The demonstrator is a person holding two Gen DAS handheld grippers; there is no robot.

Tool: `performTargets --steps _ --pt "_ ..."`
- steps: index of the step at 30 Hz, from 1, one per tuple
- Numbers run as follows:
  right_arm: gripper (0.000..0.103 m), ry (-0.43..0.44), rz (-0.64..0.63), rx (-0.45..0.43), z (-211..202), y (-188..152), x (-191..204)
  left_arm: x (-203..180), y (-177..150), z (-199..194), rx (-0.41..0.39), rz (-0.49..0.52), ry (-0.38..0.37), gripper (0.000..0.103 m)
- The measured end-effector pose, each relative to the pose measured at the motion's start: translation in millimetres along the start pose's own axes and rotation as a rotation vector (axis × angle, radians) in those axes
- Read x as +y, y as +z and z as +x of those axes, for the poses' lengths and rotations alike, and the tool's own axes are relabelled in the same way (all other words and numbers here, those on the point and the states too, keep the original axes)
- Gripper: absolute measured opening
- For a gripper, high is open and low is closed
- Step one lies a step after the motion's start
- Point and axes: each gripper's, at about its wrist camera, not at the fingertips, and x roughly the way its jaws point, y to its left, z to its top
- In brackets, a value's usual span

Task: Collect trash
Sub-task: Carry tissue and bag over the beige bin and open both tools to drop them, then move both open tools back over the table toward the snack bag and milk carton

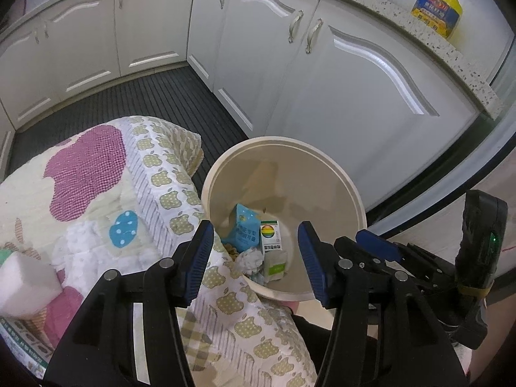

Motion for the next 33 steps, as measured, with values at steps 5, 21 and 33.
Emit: performTargets --steps 5,21,33 --pt "0.043 0.011 -0.010 -0.004 -5 -2 9 4 -3 -17 -0.025 -0.005 0.005 0.053" --pt "0.045 0.104 -0.090 -0.017 -26 -9 74 44 -32 -90 -0.102 -0.049 0.039 0.053" --pt "0.047 0.243 -0.223 0.052 -18 -33 161 135 -68 -163 -0.140 -0.184 0.091 0.058"
